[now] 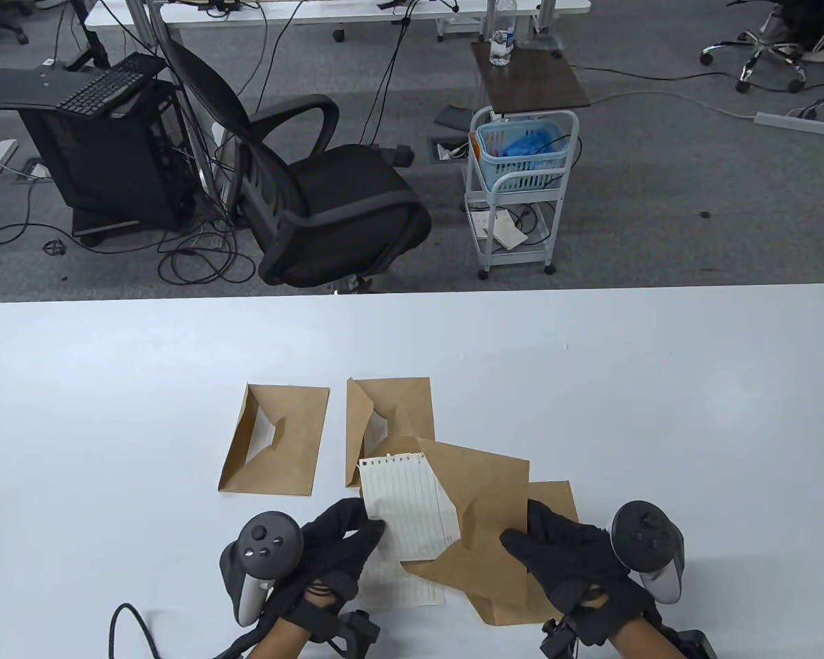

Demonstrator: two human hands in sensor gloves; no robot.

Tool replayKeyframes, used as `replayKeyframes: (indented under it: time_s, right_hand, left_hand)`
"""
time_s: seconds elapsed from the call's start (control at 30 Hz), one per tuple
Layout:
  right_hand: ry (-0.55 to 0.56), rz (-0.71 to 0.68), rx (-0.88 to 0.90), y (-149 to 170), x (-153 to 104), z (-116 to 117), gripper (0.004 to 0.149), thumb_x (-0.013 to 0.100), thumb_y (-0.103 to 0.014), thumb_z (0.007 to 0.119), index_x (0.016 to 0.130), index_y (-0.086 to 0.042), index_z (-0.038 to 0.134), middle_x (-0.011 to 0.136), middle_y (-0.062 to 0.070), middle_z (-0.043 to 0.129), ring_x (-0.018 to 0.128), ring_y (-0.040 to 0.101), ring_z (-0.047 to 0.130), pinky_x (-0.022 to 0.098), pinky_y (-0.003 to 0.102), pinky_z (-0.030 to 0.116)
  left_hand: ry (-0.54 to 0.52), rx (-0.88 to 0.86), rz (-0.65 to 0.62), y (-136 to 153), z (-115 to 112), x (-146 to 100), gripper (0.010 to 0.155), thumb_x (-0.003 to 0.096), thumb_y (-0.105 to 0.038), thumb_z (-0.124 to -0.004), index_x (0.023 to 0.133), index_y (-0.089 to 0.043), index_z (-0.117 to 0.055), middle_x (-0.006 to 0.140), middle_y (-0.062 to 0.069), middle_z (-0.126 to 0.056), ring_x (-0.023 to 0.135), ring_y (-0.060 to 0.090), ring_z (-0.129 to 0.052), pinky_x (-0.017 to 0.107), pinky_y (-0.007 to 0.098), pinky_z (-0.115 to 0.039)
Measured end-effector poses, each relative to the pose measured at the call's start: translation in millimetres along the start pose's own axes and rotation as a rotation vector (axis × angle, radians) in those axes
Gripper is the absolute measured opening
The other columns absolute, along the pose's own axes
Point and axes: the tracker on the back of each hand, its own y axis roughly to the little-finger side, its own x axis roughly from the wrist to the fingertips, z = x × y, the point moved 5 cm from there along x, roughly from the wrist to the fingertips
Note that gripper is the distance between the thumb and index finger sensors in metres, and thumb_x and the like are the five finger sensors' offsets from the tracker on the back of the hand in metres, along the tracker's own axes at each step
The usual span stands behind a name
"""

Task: Pull paper from envelopes and stack

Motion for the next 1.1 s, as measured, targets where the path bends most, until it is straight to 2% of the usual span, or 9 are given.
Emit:
replayKeyframes:
  time_s: [0.1, 0.2, 0.33, 0.53, 0.67, 0.77, 0.87, 0.97, 1.1]
  right_hand:
    - [0.051, -0.001, 0.011, 0.8, -2.2, -17.9, 0.044, 0.051, -0.025, 0.082, 0.094, -0.016, 0.075, 0.077, 0.01, 0.096, 0.049, 0.025, 0.108, 0.039, 0.042, 0.089]
    - [0.114, -0.001, 0.005, 2.4, -3.9, -38.9, 0.044, 0.051, -0.025, 0.082, 0.094, -0.016, 0.075, 0.078, 0.01, 0.096, 0.049, 0.025, 0.108, 0.039, 0.041, 0.089]
    - [0.224, 0.022, 0.044, 10.6, -8.6, -73.4, 0.044, 0.051, -0.025, 0.082, 0.094, -0.016, 0.075, 0.078, 0.01, 0.096, 0.049, 0.025, 0.108, 0.039, 0.041, 0.089]
    - [0.301, 0.063, 0.105, 22.8, -14.1, -98.3, 0.044, 0.051, -0.026, 0.081, 0.094, -0.016, 0.074, 0.078, 0.01, 0.096, 0.049, 0.025, 0.108, 0.04, 0.041, 0.089]
    - [0.31, 0.066, 0.115, 23.6, -15.2, -102.0, 0.044, 0.051, -0.026, 0.081, 0.094, -0.016, 0.074, 0.078, 0.01, 0.096, 0.05, 0.026, 0.108, 0.04, 0.042, 0.089]
    - [0.303, 0.06, 0.114, 23.1, -14.9, -100.3, 0.045, 0.051, -0.026, 0.081, 0.094, -0.016, 0.074, 0.078, 0.01, 0.096, 0.05, 0.026, 0.108, 0.04, 0.042, 0.089]
    - [0.296, 0.056, 0.104, 21.6, -14.5, -98.0, 0.045, 0.051, -0.026, 0.081, 0.094, -0.016, 0.074, 0.078, 0.01, 0.096, 0.05, 0.026, 0.108, 0.04, 0.042, 0.089]
    - [0.291, 0.056, 0.097, 21.2, -14.2, -96.1, 0.045, 0.051, -0.026, 0.081, 0.094, -0.016, 0.074, 0.078, 0.01, 0.096, 0.05, 0.025, 0.108, 0.04, 0.042, 0.089]
    - [0.281, 0.056, 0.088, 21.0, -13.2, -92.1, 0.045, 0.051, -0.026, 0.081, 0.094, -0.016, 0.074, 0.078, 0.01, 0.096, 0.05, 0.026, 0.108, 0.04, 0.042, 0.089]
  left_hand:
    - [-0.031, 0.019, 0.02, 5.7, 11.0, 1.5, 0.036, 0.0504, -0.04, -0.081, 0.086, -0.038, -0.079, 0.075, -0.003, -0.095, 0.072, 0.027, -0.099, 0.066, 0.058, -0.066]
    - [-0.054, 0.027, 0.033, 9.4, 19.7, 2.6, 0.036, 0.0496, -0.04, -0.083, 0.086, -0.037, -0.081, 0.068, -0.003, -0.099, 0.063, 0.024, -0.104, 0.063, 0.056, -0.071]
    - [-0.067, 0.098, 0.051, 11.6, 25.3, 2.6, 0.038, 0.049, -0.039, -0.084, 0.086, -0.033, -0.081, 0.064, -0.002, -0.1, 0.057, 0.023, -0.107, 0.06, 0.054, -0.074]
    - [0.006, 0.243, 0.076, 13.3, 16.1, 5.3, 0.045, 0.0492, -0.035, -0.083, 0.093, -0.028, -0.077, 0.067, -0.004, -0.1, 0.057, 0.023, -0.107, 0.06, 0.054, -0.074]
    - [0.072, 0.303, 0.065, 12.0, 2.1, 5.9, 0.063, 0.0491, -0.034, -0.083, 0.106, -0.021, -0.061, 0.068, -0.004, -0.099, 0.057, 0.023, -0.107, 0.06, 0.054, -0.074]
    - [0.116, 0.379, 0.042, 7.0, -10.9, 4.8, 0.071, 0.0494, -0.033, -0.084, 0.109, -0.03, -0.044, 0.066, -0.004, -0.1, 0.056, 0.023, -0.107, 0.059, 0.054, -0.075]
    - [0.125, 0.475, 0.006, 1.5, -20.8, 4.4, 0.066, 0.0496, -0.033, -0.084, 0.107, -0.039, -0.051, 0.065, -0.003, -0.102, 0.054, 0.023, -0.108, 0.059, 0.054, -0.075]
    - [0.159, 0.586, -0.019, -0.5, -33.4, 5.0, 0.05, 0.0496, -0.033, -0.084, 0.099, -0.03, -0.077, 0.064, -0.002, -0.102, 0.056, 0.025, -0.107, 0.06, 0.055, -0.074]
    - [0.201, 0.815, -0.053, -6.0, -48.9, 4.9, 0.045, 0.0499, -0.034, -0.084, 0.094, -0.029, -0.083, 0.068, -0.001, -0.101, 0.065, 0.028, -0.103, 0.064, 0.058, -0.068]
